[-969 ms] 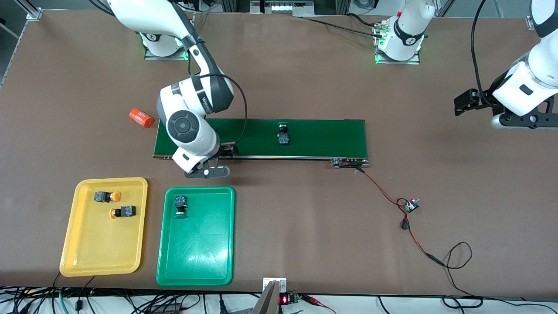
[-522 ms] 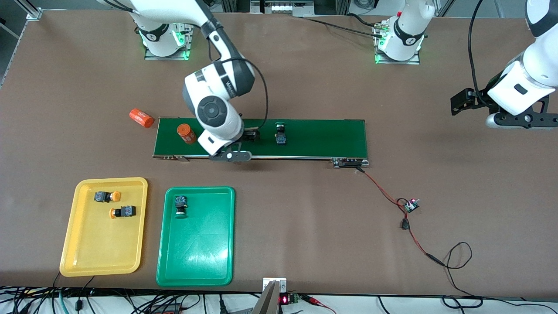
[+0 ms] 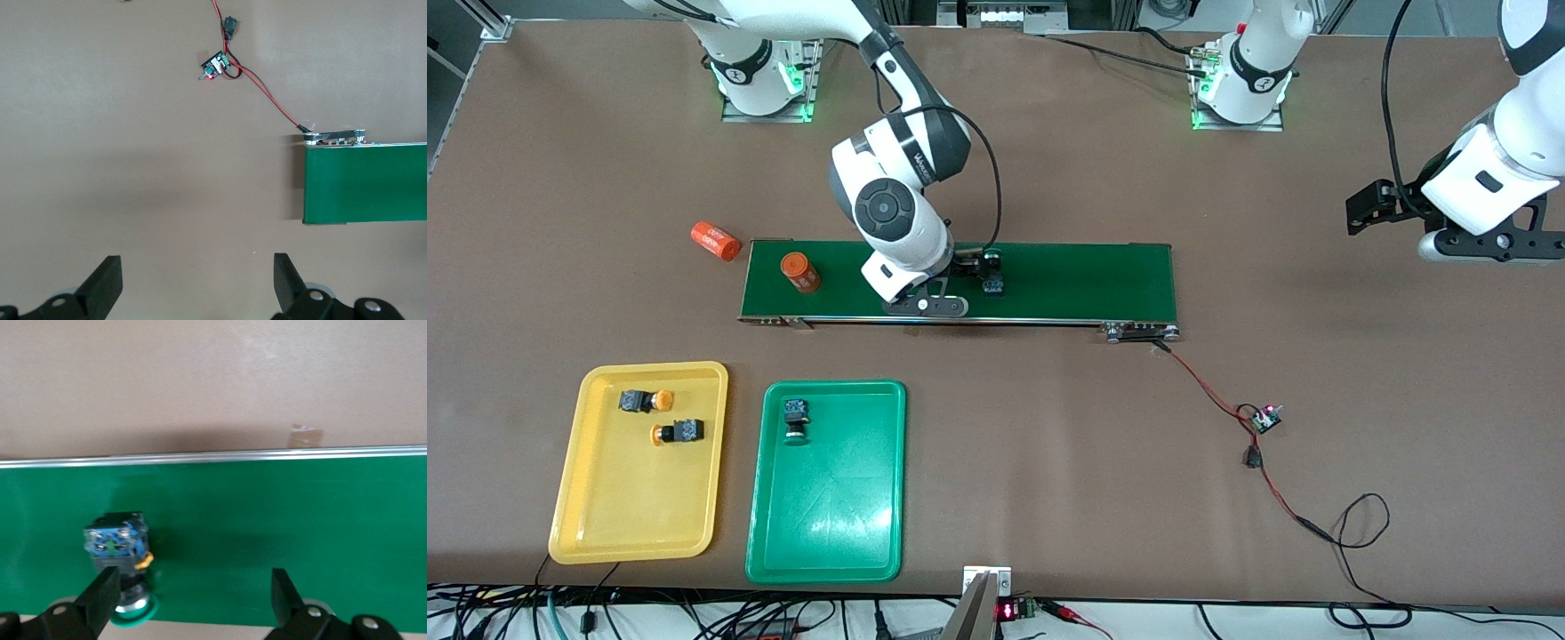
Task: Sort buttons by color to trays
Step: 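Move the right gripper to the second green button and grasp it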
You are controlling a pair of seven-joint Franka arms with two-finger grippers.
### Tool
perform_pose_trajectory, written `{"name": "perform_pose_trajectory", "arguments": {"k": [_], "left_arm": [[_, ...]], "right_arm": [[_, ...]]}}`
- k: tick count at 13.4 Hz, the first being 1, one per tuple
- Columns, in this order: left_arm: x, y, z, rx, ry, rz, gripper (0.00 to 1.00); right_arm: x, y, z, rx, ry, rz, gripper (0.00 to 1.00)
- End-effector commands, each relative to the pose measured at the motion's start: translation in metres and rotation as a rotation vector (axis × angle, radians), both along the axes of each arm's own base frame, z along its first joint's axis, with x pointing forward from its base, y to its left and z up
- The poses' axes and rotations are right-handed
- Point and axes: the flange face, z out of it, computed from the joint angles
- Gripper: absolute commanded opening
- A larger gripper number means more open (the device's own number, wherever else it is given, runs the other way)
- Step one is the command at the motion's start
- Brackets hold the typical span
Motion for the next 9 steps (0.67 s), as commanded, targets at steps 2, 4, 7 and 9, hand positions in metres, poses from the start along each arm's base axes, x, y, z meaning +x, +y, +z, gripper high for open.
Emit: {"name": "perform_pose_trajectory", "arguments": {"k": [2,4,7,9], "left_arm": [[-0.002,-0.002,0.008,0.007,0.000,-0.014,1.00],[-0.002,-0.002,0.008,0.007,0.000,-0.012,1.00],[-0.002,-0.002,0.008,0.009,0.000,-0.014,1.00],[-0.002,-0.002,0.008,0.007,0.000,-0.014,1.00]], "right_arm": [[-0.009,0.023,-0.007,0.017,0.005,-0.030,1.00],[-0.016,0.030,-0.012,0.011,0.014,-0.022,1.00],[-0.016,0.031,-0.020,0.009,0.005,-0.020,1.00],[-0.014,0.032,-0.027,0.015,-0.013,-0.025,1.00]]}}
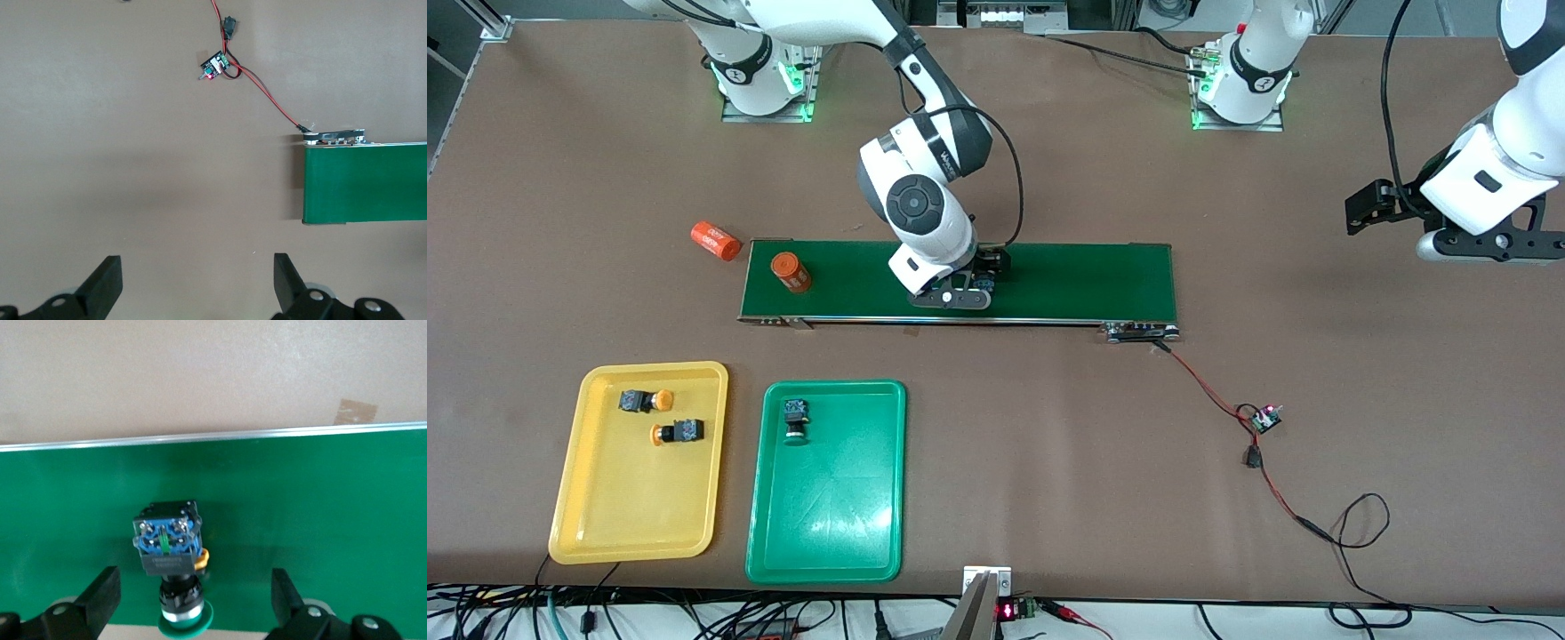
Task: Sort buttons by color to trays
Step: 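Move the right gripper to the second green button and grasp it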
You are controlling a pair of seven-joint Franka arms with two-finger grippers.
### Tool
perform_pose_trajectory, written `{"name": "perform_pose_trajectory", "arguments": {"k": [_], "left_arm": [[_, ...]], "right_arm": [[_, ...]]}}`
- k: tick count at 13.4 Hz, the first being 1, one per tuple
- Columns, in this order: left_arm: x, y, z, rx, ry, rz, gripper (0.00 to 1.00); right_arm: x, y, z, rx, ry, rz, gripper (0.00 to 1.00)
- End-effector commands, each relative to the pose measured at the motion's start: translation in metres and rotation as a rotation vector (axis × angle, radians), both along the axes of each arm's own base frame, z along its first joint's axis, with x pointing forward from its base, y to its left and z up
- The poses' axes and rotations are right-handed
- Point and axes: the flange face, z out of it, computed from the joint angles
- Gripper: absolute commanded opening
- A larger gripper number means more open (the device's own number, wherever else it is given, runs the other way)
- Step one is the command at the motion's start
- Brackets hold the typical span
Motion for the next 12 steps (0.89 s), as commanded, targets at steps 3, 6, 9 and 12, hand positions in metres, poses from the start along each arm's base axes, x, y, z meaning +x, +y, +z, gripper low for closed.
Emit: {"name": "perform_pose_trajectory", "arguments": {"k": [3,6,9,12], "left_arm": [[-0.0015,-0.0006,0.0079,0.009,0.000,-0.011,1.00],[-0.0016,-0.0007,0.0079,0.007,0.000,-0.011,1.00],[-0.0015,0.0001,0.0079,0.007,0.000,-0.009,1.00],[-0.0016,-0.0016,0.0079,0.007,0.000,-0.012,1.00]], "right_arm": [[0.0021,0.0057,-0.0114,0.009,0.000,-0.024,0.96],[0.0030,0.0060,-0.0127,0.011,-0.008,-0.026,0.92],[0.0049,0.0054,-0.0158,0.014,-0.016,-0.027,0.54],[0.0061,0.0038,-0.0167,0.013,-0.017,-0.024,0.21]]}}
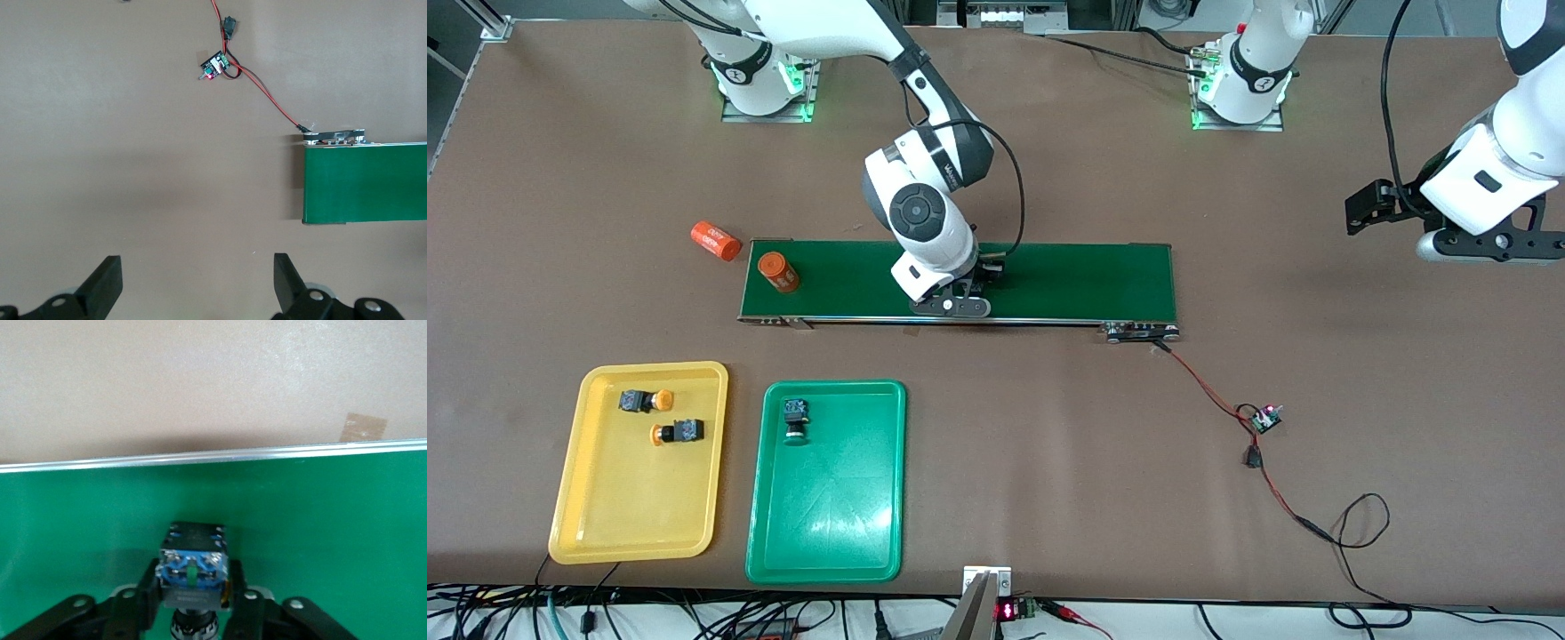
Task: Sort buttons by color to trays
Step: 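Carry the second green button to the green tray with the right gripper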
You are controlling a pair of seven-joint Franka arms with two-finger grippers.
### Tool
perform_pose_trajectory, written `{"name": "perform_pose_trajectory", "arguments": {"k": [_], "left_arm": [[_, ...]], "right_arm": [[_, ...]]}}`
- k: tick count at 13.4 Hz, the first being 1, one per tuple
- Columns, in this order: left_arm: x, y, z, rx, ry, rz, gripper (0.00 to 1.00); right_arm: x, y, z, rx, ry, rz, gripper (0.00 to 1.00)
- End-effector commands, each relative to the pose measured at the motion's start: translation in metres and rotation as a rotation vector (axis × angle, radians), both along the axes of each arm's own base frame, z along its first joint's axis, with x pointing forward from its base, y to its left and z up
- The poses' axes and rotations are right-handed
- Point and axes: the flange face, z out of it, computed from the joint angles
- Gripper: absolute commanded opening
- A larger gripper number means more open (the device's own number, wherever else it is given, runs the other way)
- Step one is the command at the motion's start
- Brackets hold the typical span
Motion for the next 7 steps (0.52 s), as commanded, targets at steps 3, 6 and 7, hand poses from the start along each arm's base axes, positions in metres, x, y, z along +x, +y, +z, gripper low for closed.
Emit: {"name": "perform_pose_trajectory", "arguments": {"k": [3,6,7], "left_arm": [[-0.002,-0.002,0.008,0.007,0.000,-0.012,1.00],[-0.002,-0.002,0.008,0.007,0.000,-0.012,1.00],[-0.002,-0.002,0.008,0.007,0.000,-0.012,1.00]], "right_arm": [[0.012,-0.006,-0.004,0.008,-0.007,-0.028,0.05],[0.064,-0.054,0.006,0.028,-0.138,-0.066,0.04],[0.082,-0.078,0.005,0.017,-0.168,-0.066,0.04]]}}
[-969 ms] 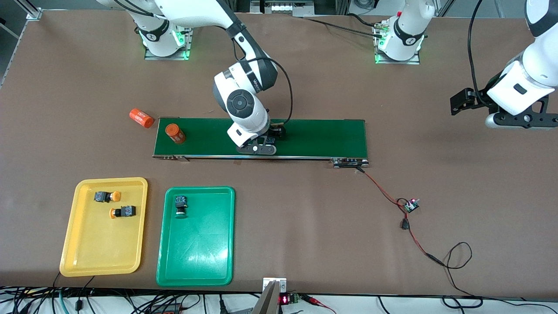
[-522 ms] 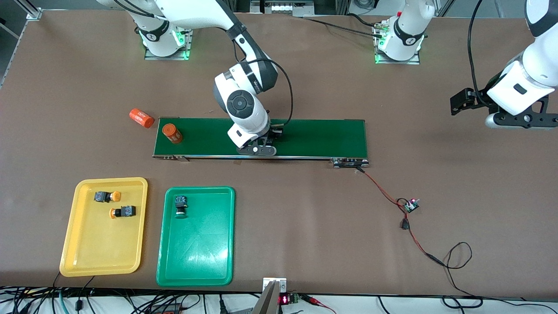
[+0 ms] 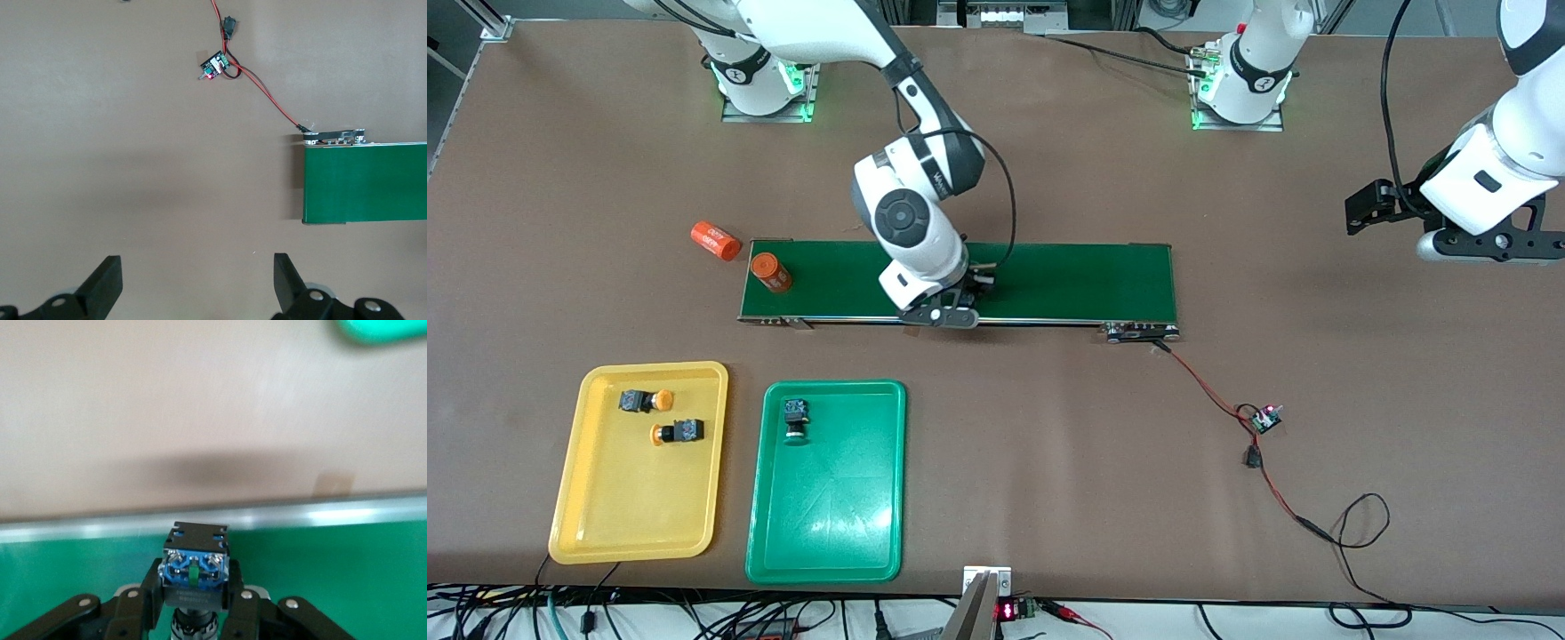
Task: Sort buttons by color to trays
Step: 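Carry the second green button to the green tray with the right gripper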
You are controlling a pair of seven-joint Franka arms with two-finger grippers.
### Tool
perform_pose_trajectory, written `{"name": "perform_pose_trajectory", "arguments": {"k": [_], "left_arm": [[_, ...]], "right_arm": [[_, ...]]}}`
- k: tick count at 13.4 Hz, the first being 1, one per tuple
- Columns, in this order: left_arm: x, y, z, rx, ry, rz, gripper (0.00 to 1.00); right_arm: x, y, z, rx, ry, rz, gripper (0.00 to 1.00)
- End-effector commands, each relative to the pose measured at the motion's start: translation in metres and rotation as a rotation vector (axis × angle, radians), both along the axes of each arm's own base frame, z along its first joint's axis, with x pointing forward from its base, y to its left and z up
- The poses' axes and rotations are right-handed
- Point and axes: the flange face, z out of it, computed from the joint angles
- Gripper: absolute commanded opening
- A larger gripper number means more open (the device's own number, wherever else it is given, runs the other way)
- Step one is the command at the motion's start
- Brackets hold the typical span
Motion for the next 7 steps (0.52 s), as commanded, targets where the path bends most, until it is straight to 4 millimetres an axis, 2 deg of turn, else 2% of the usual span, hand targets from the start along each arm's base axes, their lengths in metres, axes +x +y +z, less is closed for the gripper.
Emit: {"name": "perform_pose_trajectory", "arguments": {"k": [1,7], "left_arm": [[-0.002,-0.001,0.008,0.007,0.000,-0.012,1.00],[-0.002,-0.001,0.008,0.007,0.000,-0.012,1.00]], "right_arm": [[0.054,-0.058,-0.002,-0.006,-0.093,-0.011,0.04],[0.090,-0.103,-0.009,-0.040,-0.198,0.030,0.04]]}}
